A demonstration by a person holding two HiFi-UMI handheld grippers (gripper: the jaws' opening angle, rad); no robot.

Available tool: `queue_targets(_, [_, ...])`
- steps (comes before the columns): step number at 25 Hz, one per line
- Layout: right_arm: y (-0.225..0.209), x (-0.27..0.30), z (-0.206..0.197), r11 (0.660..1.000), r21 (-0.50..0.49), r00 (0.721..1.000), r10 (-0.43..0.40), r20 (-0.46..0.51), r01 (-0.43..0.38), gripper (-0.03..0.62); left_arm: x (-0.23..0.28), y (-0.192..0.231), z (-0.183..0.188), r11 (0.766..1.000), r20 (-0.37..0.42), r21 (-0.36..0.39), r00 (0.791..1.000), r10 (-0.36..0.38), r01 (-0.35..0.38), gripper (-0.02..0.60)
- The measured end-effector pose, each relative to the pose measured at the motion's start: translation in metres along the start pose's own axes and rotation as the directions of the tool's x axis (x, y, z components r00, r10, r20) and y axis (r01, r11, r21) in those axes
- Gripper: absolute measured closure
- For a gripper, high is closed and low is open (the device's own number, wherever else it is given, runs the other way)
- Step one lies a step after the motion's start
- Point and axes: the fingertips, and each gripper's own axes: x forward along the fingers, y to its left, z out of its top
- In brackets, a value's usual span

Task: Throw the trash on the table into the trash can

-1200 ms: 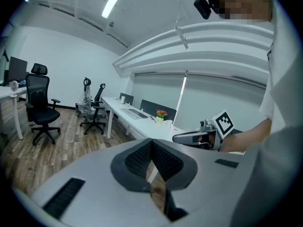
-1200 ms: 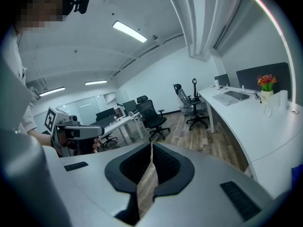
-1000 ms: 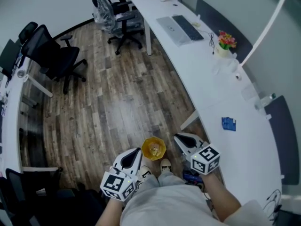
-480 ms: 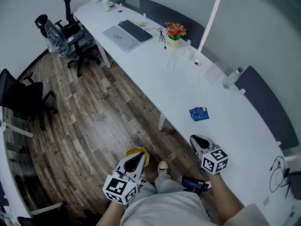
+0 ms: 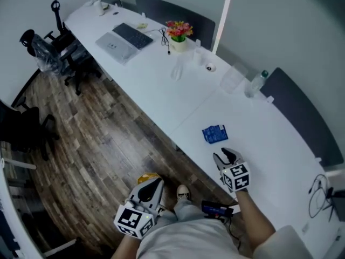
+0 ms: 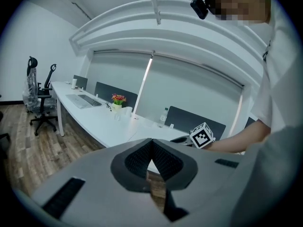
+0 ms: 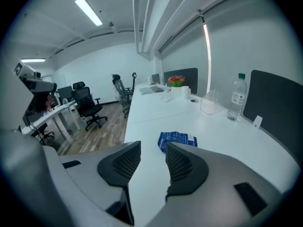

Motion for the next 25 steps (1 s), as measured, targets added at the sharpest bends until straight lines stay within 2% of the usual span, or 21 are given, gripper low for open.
queue_targets(4, [-0.003,0.029,-0.012,0.994,-0.111,0.997,0.011,-0.073,-0.019,0.408,0.013,0.012,0.001,0.999,-0.020,-0.015,0.998,0.051,-0.052,0.580])
queue_targets(9, [-0.003,0.062,-0.017,0.966,-0.253,0.990,0.009,-0.142,-0.045,0.408,0.026,0.019,-0.004,0.996,-0.048,-0.032,0.995,0.082,-0.084,0.580])
queue_targets(14, [-0.007,0.086,-0.019,0.941,-0.331,0.980,0.012,-0.198,-0.078,0.410,0.032,0.026,-0.007,0.991,-0.056,-0.050,0.991,0.118,-0.121,0.580])
queue_targets(20, [-0.017,0.098,-0.027,0.926,-0.373,0.968,-0.035,-0.248,-0.062,0.476,0.034,0.034,-0.009,0.986,-0.050,-0.076,0.988,0.147,-0.150,0.580])
queue_targets(23, [-0.021,0.098,-0.025,0.919,-0.392,0.967,-0.056,-0.247,-0.047,0.543,0.036,0.036,-0.009,0.984,-0.044,-0.087,0.987,0.155,-0.159,0.580])
queue_targets(25, [-0.021,0.097,-0.021,0.919,-0.392,0.971,-0.058,-0.232,-0.039,0.557,0.036,0.037,-0.008,0.983,-0.040,-0.088,0.987,0.158,-0.161,0.580])
